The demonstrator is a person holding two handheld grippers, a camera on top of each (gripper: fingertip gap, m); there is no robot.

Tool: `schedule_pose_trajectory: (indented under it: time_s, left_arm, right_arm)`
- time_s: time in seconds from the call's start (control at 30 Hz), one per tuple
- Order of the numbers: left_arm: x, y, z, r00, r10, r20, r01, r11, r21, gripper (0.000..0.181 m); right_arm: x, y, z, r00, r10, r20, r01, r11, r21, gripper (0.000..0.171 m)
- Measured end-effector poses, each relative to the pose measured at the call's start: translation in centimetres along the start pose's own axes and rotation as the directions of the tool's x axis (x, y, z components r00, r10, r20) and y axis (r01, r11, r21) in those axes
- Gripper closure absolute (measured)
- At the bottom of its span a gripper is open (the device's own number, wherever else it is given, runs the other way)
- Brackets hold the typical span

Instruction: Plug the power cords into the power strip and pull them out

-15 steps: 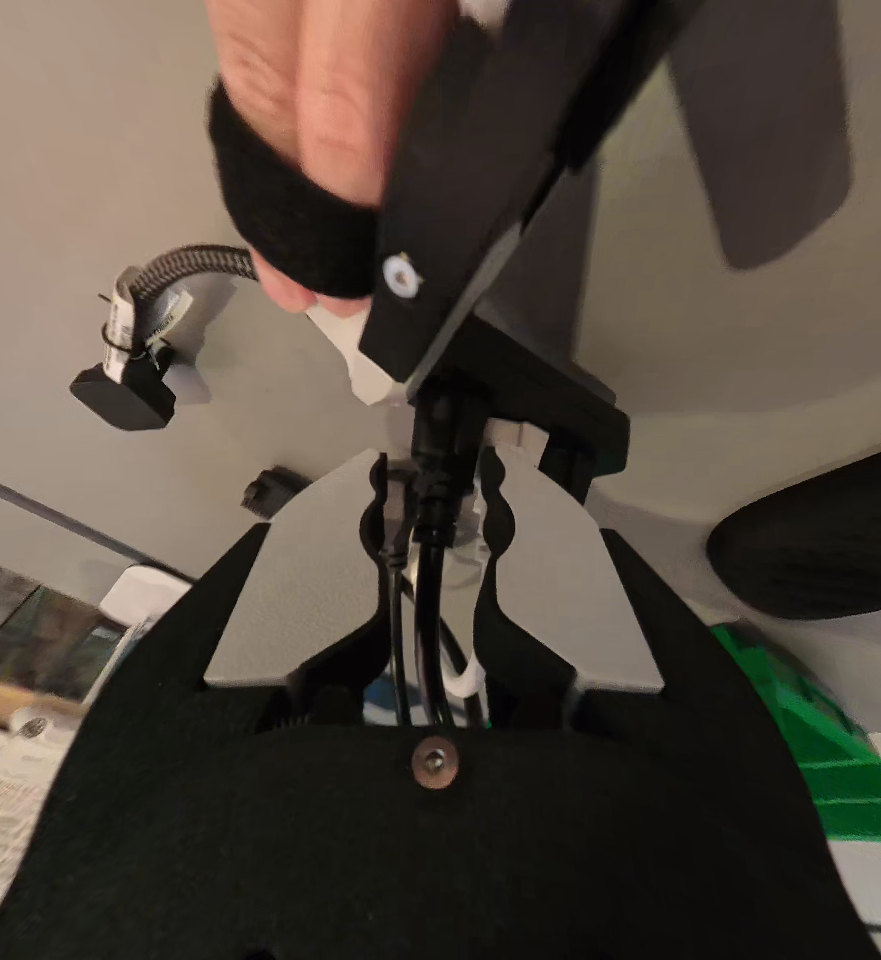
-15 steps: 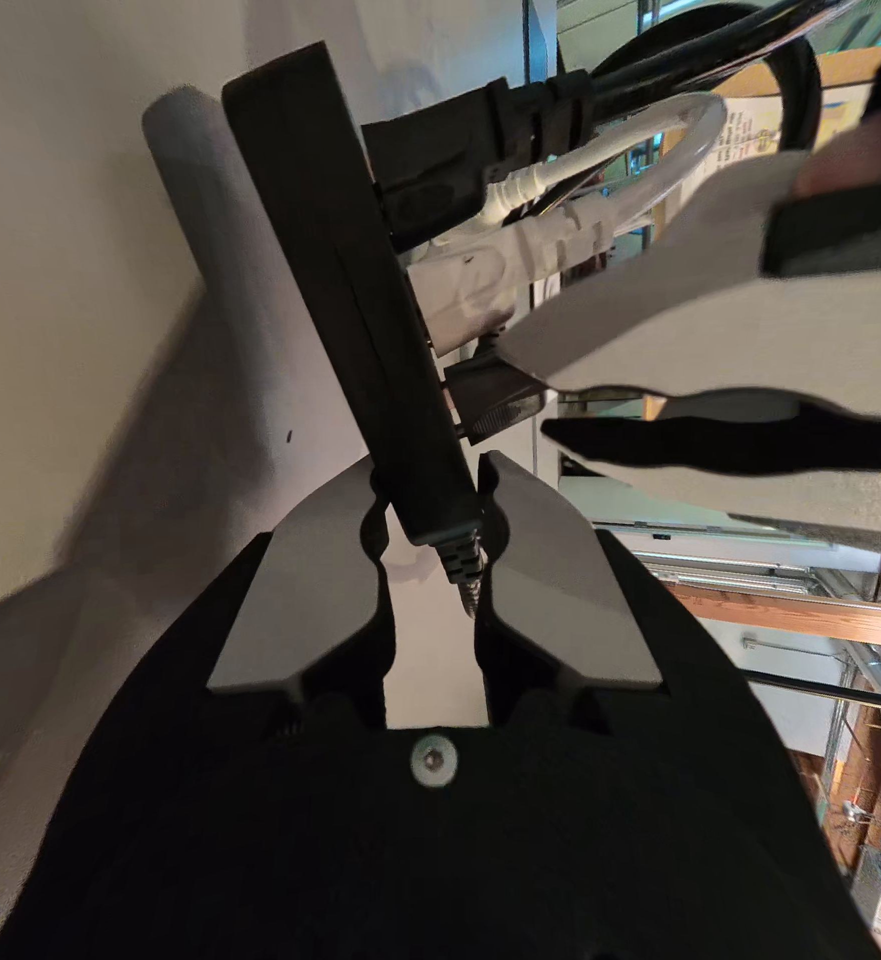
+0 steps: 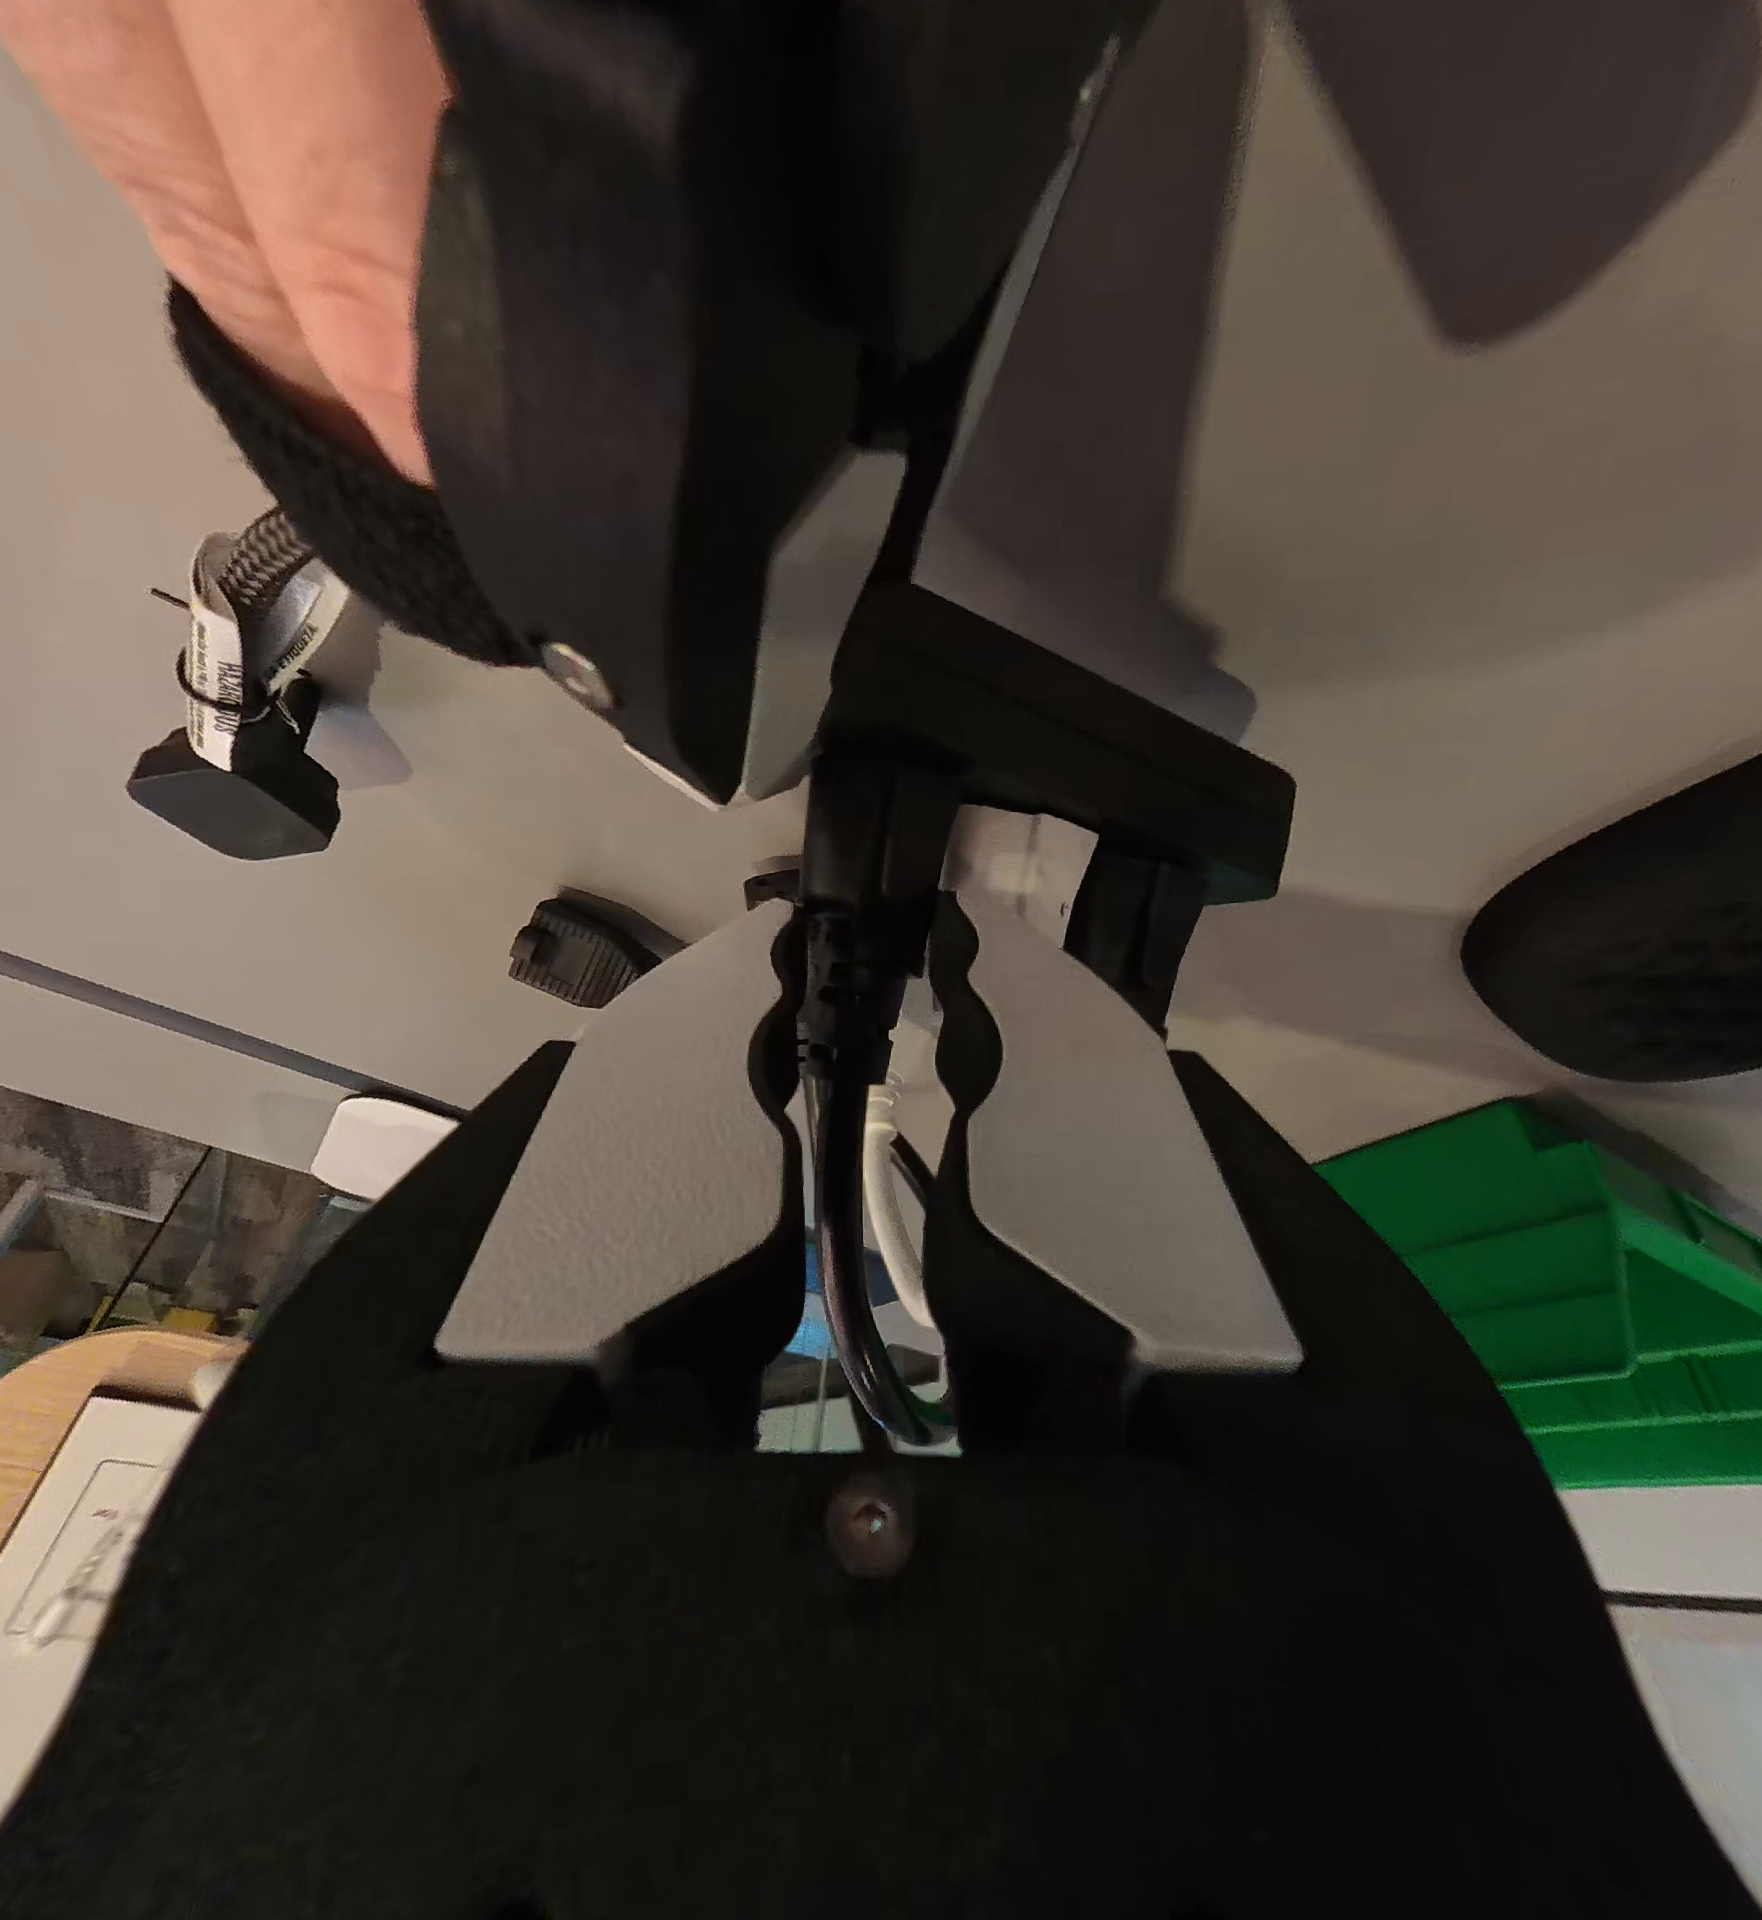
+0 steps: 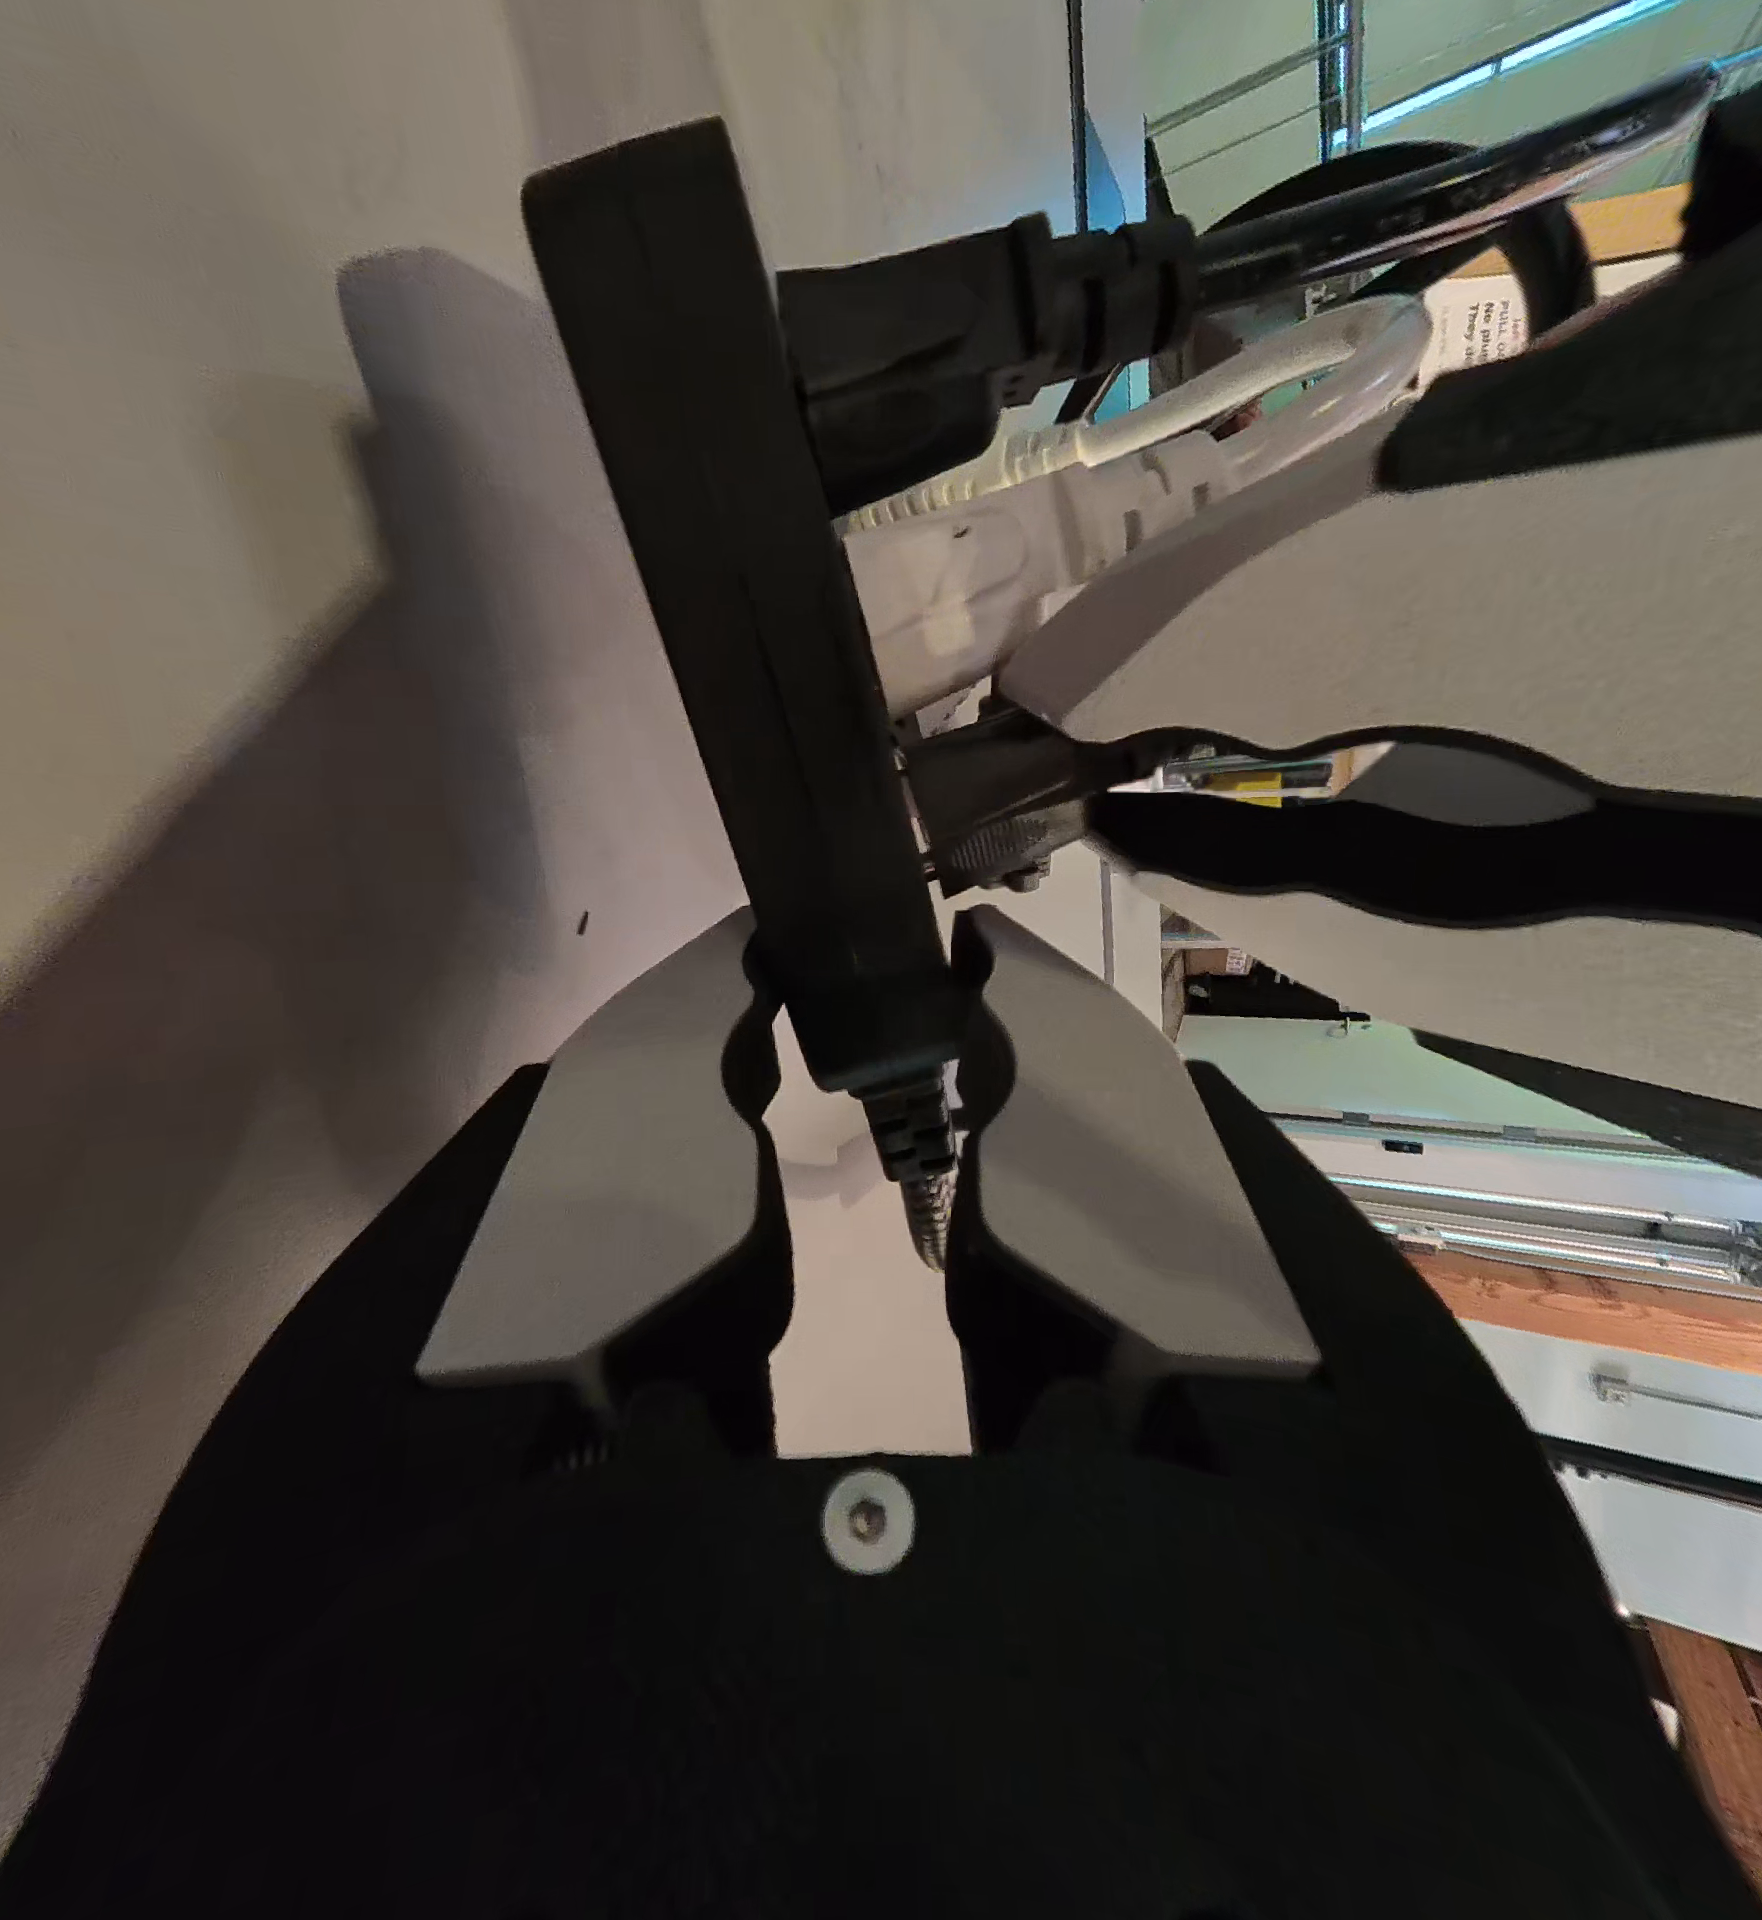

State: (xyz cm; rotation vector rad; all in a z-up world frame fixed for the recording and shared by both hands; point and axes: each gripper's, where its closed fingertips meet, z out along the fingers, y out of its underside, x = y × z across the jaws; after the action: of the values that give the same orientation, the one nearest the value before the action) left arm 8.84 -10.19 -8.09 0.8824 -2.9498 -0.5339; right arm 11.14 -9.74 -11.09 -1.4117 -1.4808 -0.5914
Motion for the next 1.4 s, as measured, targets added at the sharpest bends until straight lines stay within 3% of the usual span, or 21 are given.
schedule_pose_trajectory:
  time_s: [0.27, 0.5, 0.8, 1.13, 1.4]
  left_arm:
    - [-0.8, 2.3, -0.5, 0.982, 0.171, 0.077, -0.157, 0.974, -0.162, 0.163]
    - [-0.6, 2.5, -0.5, 0.99, 0.139, 0.038, -0.134, 0.985, -0.112, 0.165]
    - [-0.2, 2.1, -0.8, 0.979, 0.204, -0.012, -0.204, 0.974, -0.103, 0.165]
    - [-0.1, 2.2, 0.1, 0.981, 0.19, -0.028, -0.192, 0.98, -0.053, 0.157]
    - [-0.1, 2.4, 0.3, 0.98, 0.182, -0.087, -0.19, 0.977, -0.097, 0.155]
  right_arm:
    - [-0.1, 0.0, -0.1, 0.999, 0.043, 0.029, -0.044, 0.999, 0.02, 0.139]
    - [0.0, -0.5, -0.3, 0.988, 0.097, 0.12, -0.107, 0.991, 0.085, 0.139]
    - [-0.4, -1.5, -1.3, 0.982, 0.048, 0.181, -0.085, 0.975, 0.204, 0.142]
    - [-0.8, -1.7, -0.9, 0.981, 0.075, 0.18, -0.111, 0.974, 0.197, 0.141]
    - [-0.8, -1.6, -0.8, 0.984, 0.08, 0.161, -0.108, 0.979, 0.175, 0.141]
